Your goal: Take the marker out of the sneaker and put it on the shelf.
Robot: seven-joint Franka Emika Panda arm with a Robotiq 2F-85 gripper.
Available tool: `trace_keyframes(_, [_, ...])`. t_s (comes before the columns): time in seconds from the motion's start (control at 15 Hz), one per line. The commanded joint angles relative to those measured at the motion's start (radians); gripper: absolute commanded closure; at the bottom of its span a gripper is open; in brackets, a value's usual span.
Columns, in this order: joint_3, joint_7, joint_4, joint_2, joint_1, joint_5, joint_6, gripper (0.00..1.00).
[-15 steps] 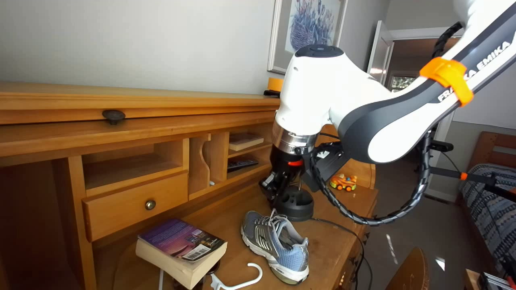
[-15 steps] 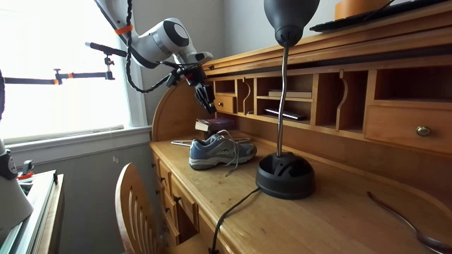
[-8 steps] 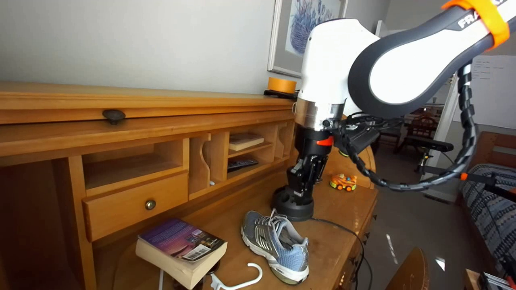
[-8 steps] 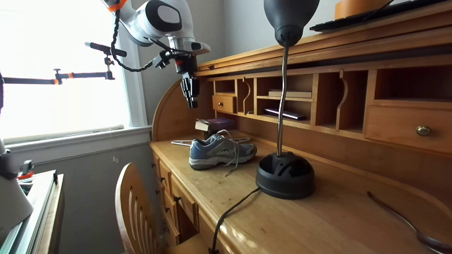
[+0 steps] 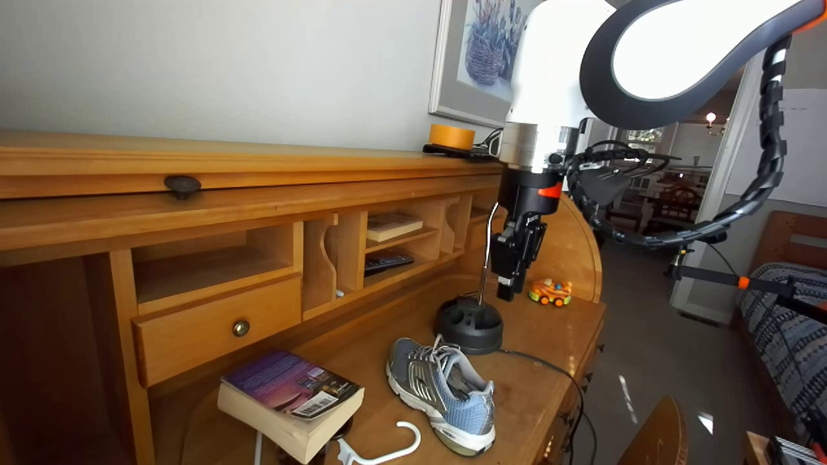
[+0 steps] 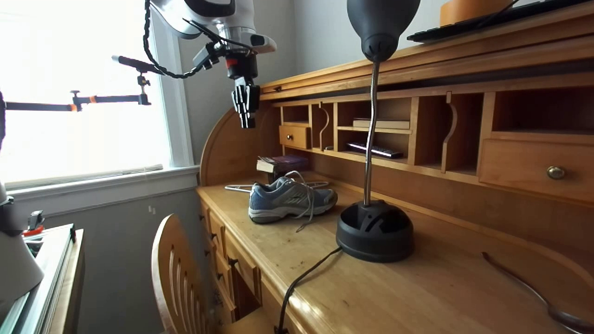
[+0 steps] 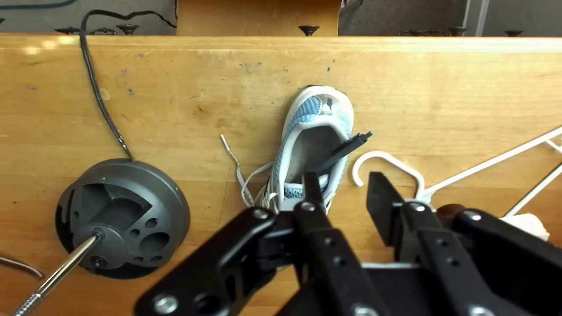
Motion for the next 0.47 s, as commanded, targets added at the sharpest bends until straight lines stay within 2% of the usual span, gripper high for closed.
trace_keyframes(0.0, [-0.001, -0.043, -0.043, -0.062, -0.019, 0.033, -0.023, 0.4])
trace_keyframes(0.13, [-0.002, -0.046, -0.051, -0.075, -0.023, 0.033, -0.022, 0.4])
trace_keyframes(0.2, [0.011, -0.018, -0.019, -0.033, -0.025, 0.006, -0.003, 0.65])
trace_keyframes(0.4, [0.01, -0.021, -0.025, -0.046, -0.028, 0.008, -0.003, 0.65])
